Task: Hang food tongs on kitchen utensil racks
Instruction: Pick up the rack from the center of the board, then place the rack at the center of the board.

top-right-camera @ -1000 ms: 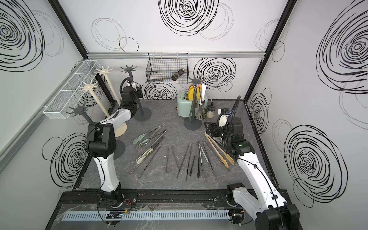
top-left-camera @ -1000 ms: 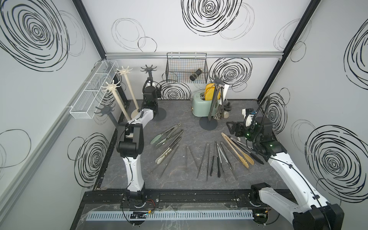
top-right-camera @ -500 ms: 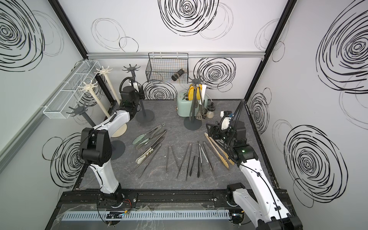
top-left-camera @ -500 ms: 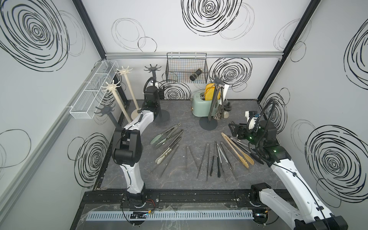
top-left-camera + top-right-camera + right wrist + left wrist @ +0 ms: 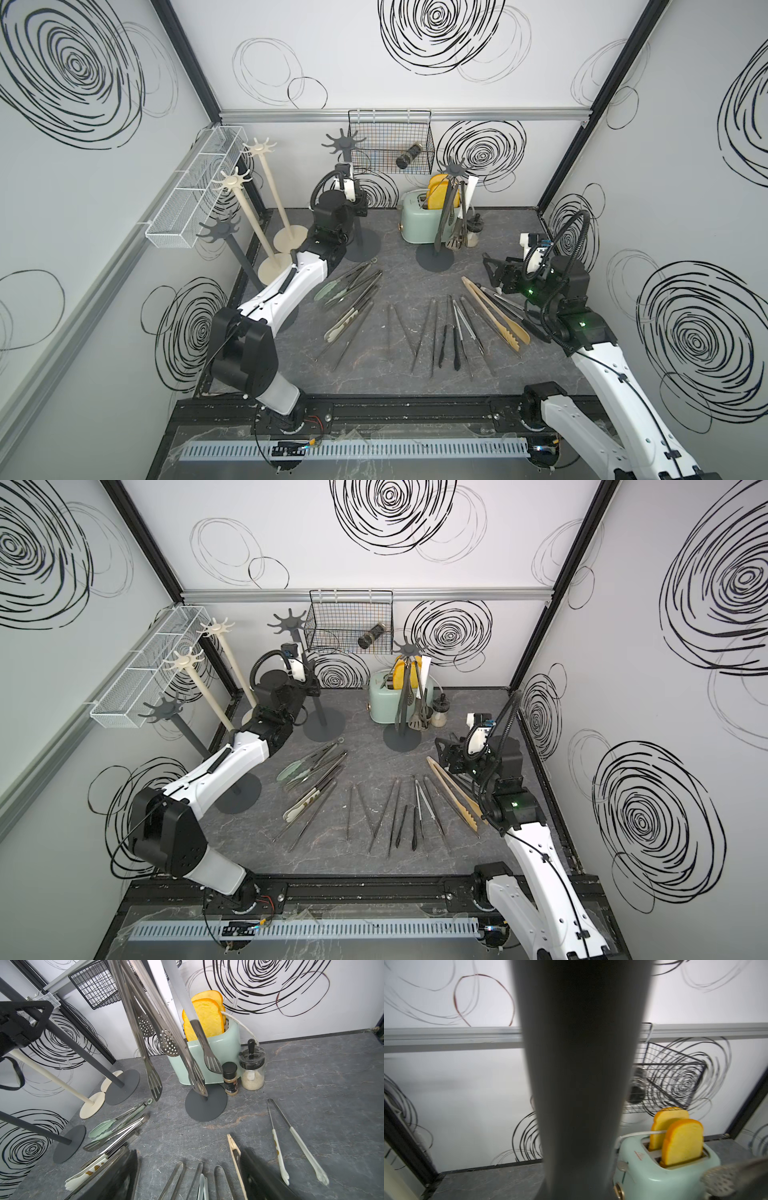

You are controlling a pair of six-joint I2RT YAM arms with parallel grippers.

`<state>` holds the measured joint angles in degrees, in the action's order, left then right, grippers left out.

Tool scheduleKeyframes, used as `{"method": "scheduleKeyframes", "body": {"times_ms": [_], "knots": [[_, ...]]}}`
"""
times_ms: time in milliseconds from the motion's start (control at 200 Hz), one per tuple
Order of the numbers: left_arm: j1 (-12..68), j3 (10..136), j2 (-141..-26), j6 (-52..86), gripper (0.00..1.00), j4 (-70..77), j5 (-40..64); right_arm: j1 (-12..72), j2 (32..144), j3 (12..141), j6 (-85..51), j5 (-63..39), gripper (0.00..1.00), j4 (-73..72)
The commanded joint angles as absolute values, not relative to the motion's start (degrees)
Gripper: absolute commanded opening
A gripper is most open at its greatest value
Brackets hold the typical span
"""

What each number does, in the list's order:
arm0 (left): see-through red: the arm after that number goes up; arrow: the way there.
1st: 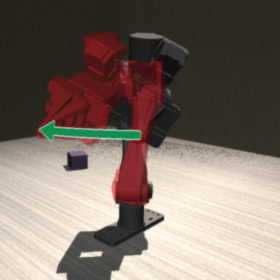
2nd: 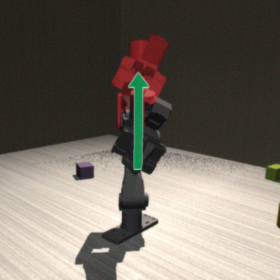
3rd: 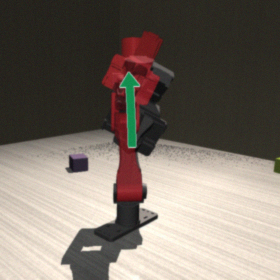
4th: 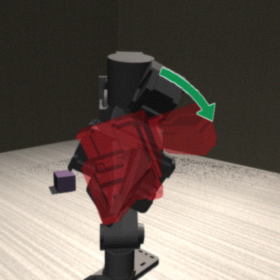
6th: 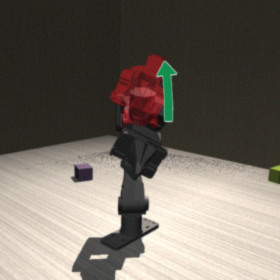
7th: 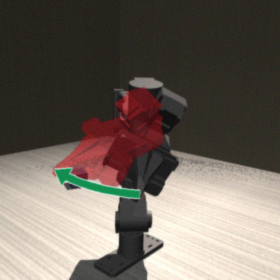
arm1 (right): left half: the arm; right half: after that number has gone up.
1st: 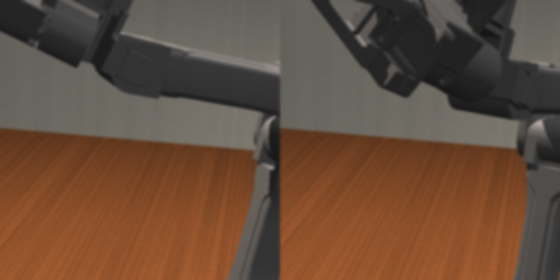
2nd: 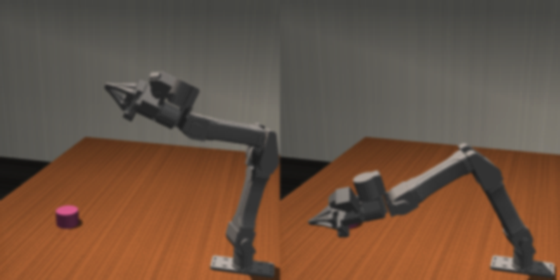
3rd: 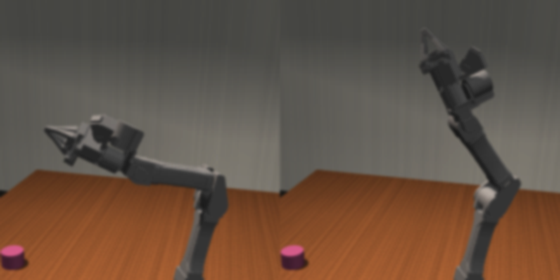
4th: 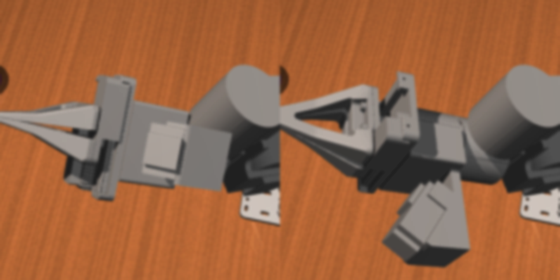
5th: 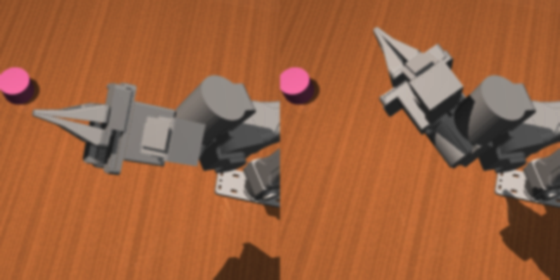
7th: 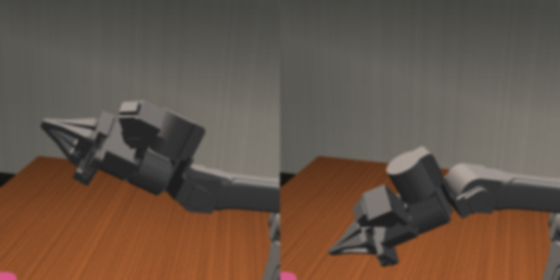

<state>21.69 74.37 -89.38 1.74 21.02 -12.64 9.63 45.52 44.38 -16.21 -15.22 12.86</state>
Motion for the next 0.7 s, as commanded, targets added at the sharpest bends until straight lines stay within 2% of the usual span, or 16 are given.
{"method": "scheduleKeyframes", "body": {"times_ms": [0,295,695], "knots": [[25.54,73.90,-85.75,3.42,0.00,30.73,-11.21,9.25,44.23,43.86,-15.29,-15.67,0.80,13.10],[31.48,73.19,-89.15,4.26,0.00,36.93,-11.70,9.01,43.15,42.62,-15.01,-14.84,0.80,12.81],[33.13,78.83,-99.74,1.91,0.00,40.12,-12.21,8.79,43.81,41.99,-14.00,-13.32,0.80,12.45]]}}
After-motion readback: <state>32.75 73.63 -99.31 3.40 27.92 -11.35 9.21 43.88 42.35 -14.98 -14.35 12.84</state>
